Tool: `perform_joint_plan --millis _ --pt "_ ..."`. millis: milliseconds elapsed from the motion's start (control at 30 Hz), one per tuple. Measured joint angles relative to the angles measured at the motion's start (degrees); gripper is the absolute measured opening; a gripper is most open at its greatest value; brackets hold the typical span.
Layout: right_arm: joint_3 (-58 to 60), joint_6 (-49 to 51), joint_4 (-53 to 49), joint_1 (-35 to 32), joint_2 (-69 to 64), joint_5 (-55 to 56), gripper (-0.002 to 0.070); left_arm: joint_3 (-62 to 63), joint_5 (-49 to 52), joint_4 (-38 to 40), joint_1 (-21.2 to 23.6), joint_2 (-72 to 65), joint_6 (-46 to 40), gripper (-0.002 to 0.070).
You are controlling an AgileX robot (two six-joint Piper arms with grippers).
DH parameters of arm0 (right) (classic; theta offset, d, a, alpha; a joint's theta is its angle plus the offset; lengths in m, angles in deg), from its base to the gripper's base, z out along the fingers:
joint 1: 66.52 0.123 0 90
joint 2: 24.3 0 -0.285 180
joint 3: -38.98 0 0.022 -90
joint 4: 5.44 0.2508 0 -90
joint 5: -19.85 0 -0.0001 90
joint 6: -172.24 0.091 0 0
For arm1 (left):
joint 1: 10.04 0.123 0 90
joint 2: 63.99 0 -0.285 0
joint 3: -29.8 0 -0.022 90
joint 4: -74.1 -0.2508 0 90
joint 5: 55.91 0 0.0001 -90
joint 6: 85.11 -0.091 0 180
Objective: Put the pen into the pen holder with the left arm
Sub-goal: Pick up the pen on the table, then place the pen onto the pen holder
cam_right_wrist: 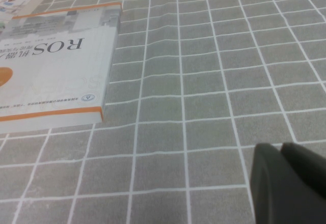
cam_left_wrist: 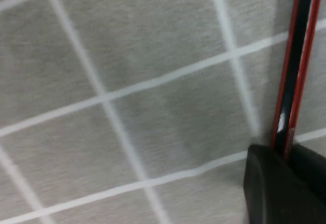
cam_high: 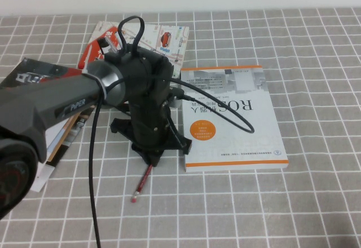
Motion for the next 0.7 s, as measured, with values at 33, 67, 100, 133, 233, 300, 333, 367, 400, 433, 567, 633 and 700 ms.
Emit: perform_joint_plan --millis 33,67,100,133,233,300,333,367,400,433,567,633,700 --pt "0.00 0.00 0.00 0.00 0.00 0.00 -0.0014 0.00 0.31 -0.70 0.00 0.00 -0.28 0.0024" --pt "0.00 0.00 0.00 0.00 0.00 0.00 -0.0014 0.00 0.78 -2.00 0.00 0.00 -0.56 0.0024" --pt "0.00 0.00 0.00 0.00 0.00 0.00 -0.0014 0.00 1.01 -2.62 0.00 0.28 -0.67 0.0023" --pt "0.00 0.00 0.00 0.00 0.00 0.00 -0.0014 0.00 1.34 -3.36 0.00 0.40 -0.69 0.0023" --pt "0.00 0.00 0.00 0.00 0.00 0.00 -0.0014 0.00 1.81 -4.70 0.00 3.04 -0.83 0.0023" --pt "0.00 0.00 0.00 0.00 0.00 0.00 -0.0014 -0.22 1.39 -4.80 -0.03 6.03 -0.94 0.0023" --pt "0.00 0.00 0.00 0.00 0.00 0.00 -0.0014 -0.67 0.69 -4.93 -0.13 7.80 -0.94 0.0022" --pt "0.00 0.00 0.00 0.00 0.00 0.00 -0.0014 -1.22 0.02 -4.93 -0.13 9.70 -0.94 0.0022" --pt "0.00 0.00 0.00 0.00 0.00 0.00 -0.0014 -2.11 -0.78 -4.93 -0.13 10.85 -0.94 0.0022" --pt "0.00 0.00 0.00 0.00 0.00 0.00 -0.0014 -3.29 -2.38 -4.93 -0.13 13.19 -0.94 0.0022" --pt "0.00 0.00 0.00 0.00 0.00 0.00 -0.0014 -10.79 -10.41 -4.93 -0.13 21.09 -0.94 0.0022" --pt "0.00 0.00 0.00 0.00 0.00 0.00 -0.0014 -15.13 -15.64 -4.93 -0.13 24.92 -0.94 0.0022" --pt "0.00 0.00 0.00 0.00 0.00 0.00 -0.0014 -19.69 -22.07 -5.06 -0.13 29.01 -0.94 0.0022"
